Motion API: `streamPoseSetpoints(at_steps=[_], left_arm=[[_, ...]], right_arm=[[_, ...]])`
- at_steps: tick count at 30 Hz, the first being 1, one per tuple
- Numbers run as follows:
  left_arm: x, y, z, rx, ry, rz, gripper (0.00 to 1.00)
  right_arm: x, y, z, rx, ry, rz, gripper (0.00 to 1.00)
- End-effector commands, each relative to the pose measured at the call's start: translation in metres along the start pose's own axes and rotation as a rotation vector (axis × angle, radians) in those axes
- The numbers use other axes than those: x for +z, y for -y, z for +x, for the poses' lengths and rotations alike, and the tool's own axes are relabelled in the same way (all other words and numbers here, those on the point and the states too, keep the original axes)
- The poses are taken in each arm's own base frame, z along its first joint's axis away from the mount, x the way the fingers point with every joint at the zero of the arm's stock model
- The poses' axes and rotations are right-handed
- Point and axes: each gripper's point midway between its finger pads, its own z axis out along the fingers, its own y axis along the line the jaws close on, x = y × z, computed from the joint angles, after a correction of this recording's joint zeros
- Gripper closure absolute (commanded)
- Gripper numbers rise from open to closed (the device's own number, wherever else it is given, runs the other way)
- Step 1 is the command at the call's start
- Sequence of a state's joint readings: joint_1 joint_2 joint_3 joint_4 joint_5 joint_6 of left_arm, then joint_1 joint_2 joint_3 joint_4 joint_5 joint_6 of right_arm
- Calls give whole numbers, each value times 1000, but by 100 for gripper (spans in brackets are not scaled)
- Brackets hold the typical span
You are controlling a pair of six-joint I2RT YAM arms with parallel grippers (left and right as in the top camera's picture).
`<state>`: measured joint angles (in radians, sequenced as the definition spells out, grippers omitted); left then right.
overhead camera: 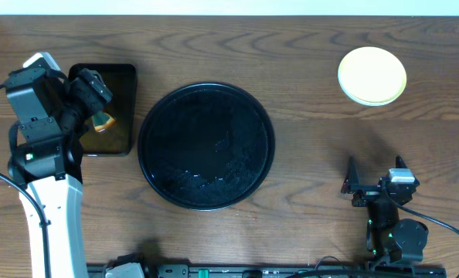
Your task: Clean dirty plates on tray and stack at the side
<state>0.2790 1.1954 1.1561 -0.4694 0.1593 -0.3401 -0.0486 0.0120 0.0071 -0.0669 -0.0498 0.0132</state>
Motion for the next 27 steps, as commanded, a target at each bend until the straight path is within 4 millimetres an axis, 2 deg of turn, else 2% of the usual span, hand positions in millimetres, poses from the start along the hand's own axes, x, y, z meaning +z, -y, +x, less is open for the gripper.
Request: streamPoseSetpoints(at_steps=[1, 20, 25, 27], left_arm=[[0, 3, -1, 5, -2, 12, 16], [0, 2, 0, 5, -9, 9, 16], [-1, -7, 22, -6, -95, -28, 16], [-3, -13, 49, -9, -194, -55, 16]], right_arm=[[0, 6, 0, -13, 0, 31, 1], [0, 6, 0, -13, 0, 31, 1], [0, 6, 0, -13, 0, 31, 1], [0, 6, 0, -13, 0, 31, 1]])
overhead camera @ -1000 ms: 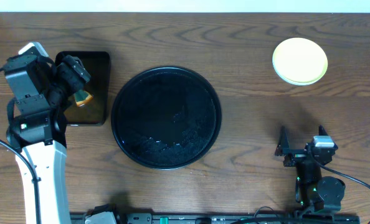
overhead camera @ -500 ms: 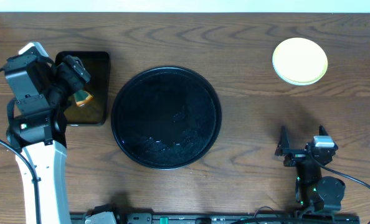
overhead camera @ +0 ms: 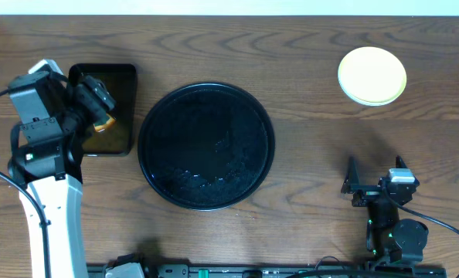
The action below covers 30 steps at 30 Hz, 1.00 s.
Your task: Clean dirty plates on tray and stack at the side
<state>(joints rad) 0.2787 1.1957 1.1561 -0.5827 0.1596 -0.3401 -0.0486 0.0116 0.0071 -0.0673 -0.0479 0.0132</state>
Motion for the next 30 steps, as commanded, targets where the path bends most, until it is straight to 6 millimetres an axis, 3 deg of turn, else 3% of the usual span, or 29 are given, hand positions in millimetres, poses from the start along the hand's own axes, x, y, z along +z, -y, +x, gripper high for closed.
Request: streamPoseSetpoints(at_steps=[1, 7, 13, 17, 24, 30], left_arm=[[2, -5, 33, 6, -125, -22, 16], [20, -17, 112, 338, -234, 22, 16], [23, -38, 160, 431, -107, 72, 16], [22, -43, 172, 445, 43, 115, 16], [9, -29, 169, 513, 293, 208, 16], [-2, -23, 171, 537, 394, 258, 16]], right_arm=[[0, 6, 0, -13, 0, 29, 1], [0, 6, 0, -13, 0, 29, 1], [0, 6, 0, -13, 0, 29, 1], [0, 6, 0, -13, 0, 29, 1], [0, 6, 0, -13, 0, 29, 1], [0, 6, 0, -13, 0, 29, 1]])
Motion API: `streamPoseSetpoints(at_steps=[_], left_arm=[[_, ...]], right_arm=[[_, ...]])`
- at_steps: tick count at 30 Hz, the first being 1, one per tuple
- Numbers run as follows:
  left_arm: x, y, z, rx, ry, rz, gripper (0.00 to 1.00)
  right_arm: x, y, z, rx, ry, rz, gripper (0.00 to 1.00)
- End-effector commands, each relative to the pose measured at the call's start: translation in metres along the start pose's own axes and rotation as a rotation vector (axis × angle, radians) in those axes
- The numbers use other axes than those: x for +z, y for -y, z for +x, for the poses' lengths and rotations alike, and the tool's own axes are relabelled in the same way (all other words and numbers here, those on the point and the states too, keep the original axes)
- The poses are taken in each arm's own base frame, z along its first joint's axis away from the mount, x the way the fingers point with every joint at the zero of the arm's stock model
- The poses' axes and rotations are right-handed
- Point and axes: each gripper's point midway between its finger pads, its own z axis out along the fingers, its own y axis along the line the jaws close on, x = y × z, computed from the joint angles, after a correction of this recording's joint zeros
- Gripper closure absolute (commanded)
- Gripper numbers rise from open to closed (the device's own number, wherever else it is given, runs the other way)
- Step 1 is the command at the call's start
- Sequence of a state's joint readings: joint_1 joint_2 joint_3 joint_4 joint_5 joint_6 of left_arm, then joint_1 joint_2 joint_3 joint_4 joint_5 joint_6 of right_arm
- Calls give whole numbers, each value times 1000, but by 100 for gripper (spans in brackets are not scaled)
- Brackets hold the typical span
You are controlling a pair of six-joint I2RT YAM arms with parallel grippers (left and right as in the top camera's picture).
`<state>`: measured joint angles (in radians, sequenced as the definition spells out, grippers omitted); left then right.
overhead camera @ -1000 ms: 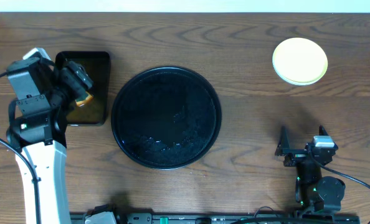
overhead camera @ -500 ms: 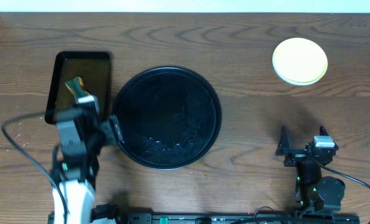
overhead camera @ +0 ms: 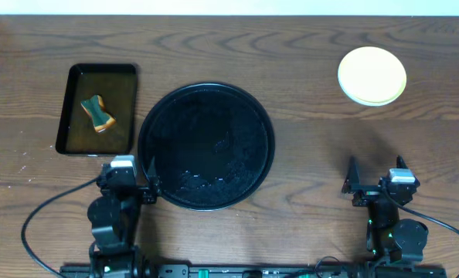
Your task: Clean dirty plates on tray and stack at the side
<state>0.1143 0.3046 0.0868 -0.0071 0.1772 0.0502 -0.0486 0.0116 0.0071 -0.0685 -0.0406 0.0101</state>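
Note:
A large round black tray (overhead camera: 157, 116) sits mid-table with no plate on it; pale specks show on its near side. A pale yellow plate stack (overhead camera: 372, 75) stands at the far right; how many plates it holds cannot be told. An orange and green sponge (overhead camera: 98, 113) lies loose in a small rectangular black tray (overhead camera: 62, 116) at the far left. My left gripper (overhead camera: 137, 184) is folded back at the table's near edge, just left of the round tray. The right gripper (overhead camera: 361, 185) is folded back at the near right. Neither holds anything.
Dark wooden table (overhead camera: 307, 147) all around. Cables run from both arm bases along the near edge. A pale wall strip borders the far edge.
My left arm was reaching over the small tray with its gripper at the sponge. It is now folded back at the near edge, and the sponge lies free in the tray. The right arm has not moved.
At both earlier moments my left gripper was over the small rectangular tray, right at the sponge, while the round tray stood bare and the plates were at the far right. Now the sponge is left in its tray and the left arm is withdrawn.

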Motion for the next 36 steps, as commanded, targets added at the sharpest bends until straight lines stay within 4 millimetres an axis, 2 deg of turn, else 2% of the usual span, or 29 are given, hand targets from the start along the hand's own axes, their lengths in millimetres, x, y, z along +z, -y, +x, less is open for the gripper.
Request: streamPoseSetpoints(at_steps=[1, 5, 11, 14, 20, 23, 26, 36], left_arm=[[-4, 4, -3, 33, 54, 13, 16], [-2, 9, 9, 54, 59, 33, 16], [-5, 11, 2, 64, 92, 37, 16], [-7, 10, 8, 72, 74, 33, 16], [-14, 17, -12, 86, 167, 53, 16], [-14, 12, -11, 63, 161, 19, 16], [-14, -1, -9, -51, 156, -60, 16], [-14, -1, -9, -30, 156, -61, 16]], right_arm=[[0, 5, 0, -10, 1, 22, 1], [0, 5, 0, -10, 1, 22, 1], [0, 5, 0, -10, 1, 22, 1], [0, 5, 0, -10, 1, 22, 1], [0, 5, 0, -10, 2, 22, 1], [0, 5, 0, -10, 1, 22, 1], [0, 5, 0, -10, 1, 22, 1], [0, 5, 0, -10, 1, 22, 1]])
